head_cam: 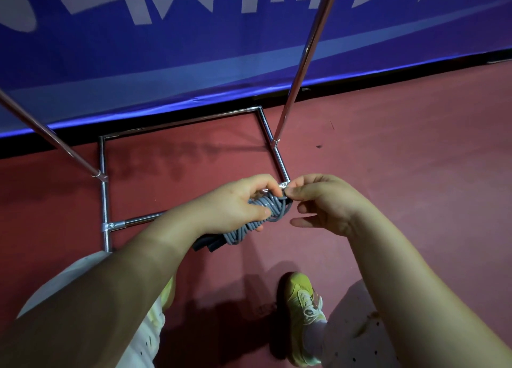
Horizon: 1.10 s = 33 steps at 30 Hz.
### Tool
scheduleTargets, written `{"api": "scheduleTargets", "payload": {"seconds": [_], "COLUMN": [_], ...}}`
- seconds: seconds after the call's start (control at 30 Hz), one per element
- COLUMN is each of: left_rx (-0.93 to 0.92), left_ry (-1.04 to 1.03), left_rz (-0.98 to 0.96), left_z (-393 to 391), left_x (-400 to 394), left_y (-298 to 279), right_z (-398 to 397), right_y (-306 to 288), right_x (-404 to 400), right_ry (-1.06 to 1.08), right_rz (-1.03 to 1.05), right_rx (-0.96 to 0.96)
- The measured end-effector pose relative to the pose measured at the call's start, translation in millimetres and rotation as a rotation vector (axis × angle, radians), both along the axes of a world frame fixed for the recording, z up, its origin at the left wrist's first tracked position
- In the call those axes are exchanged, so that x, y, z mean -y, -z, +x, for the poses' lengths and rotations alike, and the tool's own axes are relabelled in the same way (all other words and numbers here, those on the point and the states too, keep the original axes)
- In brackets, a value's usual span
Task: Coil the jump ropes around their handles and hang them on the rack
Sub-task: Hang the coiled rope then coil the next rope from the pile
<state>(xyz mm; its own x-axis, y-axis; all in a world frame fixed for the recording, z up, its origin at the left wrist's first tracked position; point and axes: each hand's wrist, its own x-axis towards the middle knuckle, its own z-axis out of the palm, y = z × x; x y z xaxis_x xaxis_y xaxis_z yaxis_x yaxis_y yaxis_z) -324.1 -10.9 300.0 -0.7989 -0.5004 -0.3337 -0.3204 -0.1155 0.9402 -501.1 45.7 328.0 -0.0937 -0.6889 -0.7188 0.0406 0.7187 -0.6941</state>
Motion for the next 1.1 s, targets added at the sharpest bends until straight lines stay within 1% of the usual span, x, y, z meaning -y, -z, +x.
{"api": "scheduleTargets", "payload": {"seconds": [0.07, 0.2, 0.3, 0.4, 0.43, 0.47, 0.53, 0.57, 0.63, 0.7, 0.8, 0.87, 0.97, 1.0, 1.1], "left_rx": [0.010, -0.014, 0.034, 0.086, 0.086, 0.067, 0.014, 0.002, 0.016, 0.036, 0.048, 0.045, 0.006, -0.013, -0.036], "left_ry": [0.041, 0.055, 0.103, 0.127, 0.103, 0.053, -0.051, -0.075, -0.057, -0.020, -0.022, -0.047, -0.101, -0.115, -0.136], "left_rz": [0.023, 0.083, 0.042, 0.083, 0.103, 0.155, 0.306, 0.353, 0.392, 0.409, 0.441, 0.429, 0.420, 0.414, 0.354], "left_z": [2.2, 3.3, 0.9, -2.8, -4.9, -7.3, -12.0, -12.4, -10.7, -6.9, -4.9, -8.0, -15.9, -18.0, -16.6], "left_x": [-1.1, -1.9, -2.3, -3.1, -2.7, -2.2, -2.9, -2.6, -2.8, -3.8, -7.8, -11.7, -16.7, -17.4, -16.0], "left_y": [1.4, -2.5, -7.5, -8.4, -6.3, -4.3, -8.2, -9.7, -11.5, -12.3, -12.7, -12.3, -14.6, -17.2, -29.1], "right_z": [0.9, 0.8, 6.5, 19.5, 21.7, 20.7, 14.0, 11.2, 9.5, 15.0, 24.7, 25.5, 19.2, 16.6, 12.5], "right_y": [2.4, 5.0, 15.1, 24.8, 25.6, 24.3, 13.8, 7.2, -2.4, -6.4, -5.6, -4.7, -3.8, -5.9, -15.5], "right_x": [-1.0, -2.1, -2.9, -5.3, -5.6, -5.4, -3.7, -2.8, -3.2, -3.9, -4.0, -1.9, 2.1, 3.3, 2.2], "right_ry": [-0.008, 0.037, 0.092, 0.155, 0.178, 0.176, 0.079, 0.016, -0.098, -0.192, -0.266, -0.227, 0.023, 0.065, 0.050], "right_rz": [0.017, 0.026, -0.023, -0.114, -0.192, -0.301, -0.513, -0.575, -0.619, -0.620, -0.624, -0.617, -0.588, -0.589, -0.656], "right_rx": [-0.020, 0.029, -0.036, -0.071, -0.114, -0.203, -0.432, -0.514, -0.620, -0.686, -0.749, -0.735, -0.495, -0.443, -0.403]}}
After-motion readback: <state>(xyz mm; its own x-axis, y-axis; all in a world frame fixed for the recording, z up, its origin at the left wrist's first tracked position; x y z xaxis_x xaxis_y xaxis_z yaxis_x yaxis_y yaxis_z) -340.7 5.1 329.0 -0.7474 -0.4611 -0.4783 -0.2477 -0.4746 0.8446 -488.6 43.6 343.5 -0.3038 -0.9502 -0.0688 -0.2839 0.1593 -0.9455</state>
